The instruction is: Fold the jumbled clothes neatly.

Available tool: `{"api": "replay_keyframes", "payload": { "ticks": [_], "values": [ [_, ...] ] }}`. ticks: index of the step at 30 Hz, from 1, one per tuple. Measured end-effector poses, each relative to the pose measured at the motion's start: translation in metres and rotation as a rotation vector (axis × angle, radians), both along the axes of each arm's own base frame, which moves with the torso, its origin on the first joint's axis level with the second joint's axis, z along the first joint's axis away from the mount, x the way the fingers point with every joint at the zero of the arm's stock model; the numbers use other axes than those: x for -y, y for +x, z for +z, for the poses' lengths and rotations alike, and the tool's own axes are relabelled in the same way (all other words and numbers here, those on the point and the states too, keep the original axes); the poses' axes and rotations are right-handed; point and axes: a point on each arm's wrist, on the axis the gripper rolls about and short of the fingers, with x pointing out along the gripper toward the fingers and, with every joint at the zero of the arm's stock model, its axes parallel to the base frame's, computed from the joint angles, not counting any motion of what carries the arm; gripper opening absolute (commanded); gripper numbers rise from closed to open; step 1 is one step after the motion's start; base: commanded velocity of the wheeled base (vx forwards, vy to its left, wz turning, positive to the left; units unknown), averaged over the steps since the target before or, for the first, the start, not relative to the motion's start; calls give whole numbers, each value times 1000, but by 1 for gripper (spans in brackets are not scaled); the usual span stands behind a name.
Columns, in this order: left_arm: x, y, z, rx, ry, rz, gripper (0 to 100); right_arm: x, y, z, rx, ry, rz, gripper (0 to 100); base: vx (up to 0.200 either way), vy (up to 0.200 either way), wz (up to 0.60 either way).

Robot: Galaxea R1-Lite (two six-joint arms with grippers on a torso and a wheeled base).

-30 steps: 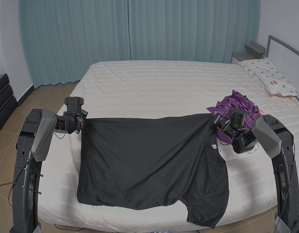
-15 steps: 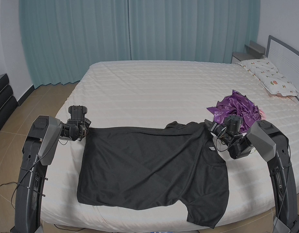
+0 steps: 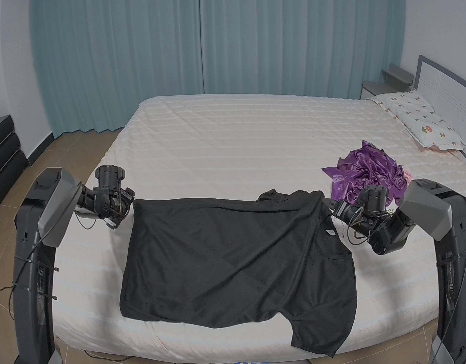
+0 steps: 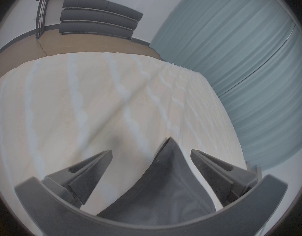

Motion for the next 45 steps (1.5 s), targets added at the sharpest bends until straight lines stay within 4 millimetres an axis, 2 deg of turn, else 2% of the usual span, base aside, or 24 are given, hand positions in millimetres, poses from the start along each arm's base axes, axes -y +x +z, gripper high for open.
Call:
{"api": "replay_keyframes", "payload": {
  "ticks": [7,11,16,19,24,30,37,38,45],
  "values": [
    [2,-53,9,-44,-54,-52,100,-13,-42,12,-82,65,11,100,-114,0,0],
    [8,-92,10,-88,-78,-85,100,-19,-68,15,-123,90,19,100,-100,0,0],
    [15,-139,7,-154,-98,-125,100,-23,-98,15,-172,125,25,100,0,0,0],
    [20,-175,2,-217,-103,-163,100,-24,-121,13,-218,157,22,100,0,0,0],
    [30,-217,-2,-286,-85,-248,100,-23,-153,9,-286,197,23,100,0,0,0],
    [45,-236,-2,-300,-63,-322,100,-21,-170,5,-329,202,25,100,0,0,0],
    [51,-232,-10,-259,-19,-312,100,-20,-179,1,-361,169,39,100,0,0,0],
    [52,-232,-12,-263,-7,-308,0,-20,-181,0,-365,148,49,100,0,0,0],
    [63,-229,-26,-255,58,-293,0,-17,-191,-9,-402,41,109,100,0,0,0]
  ]
}}
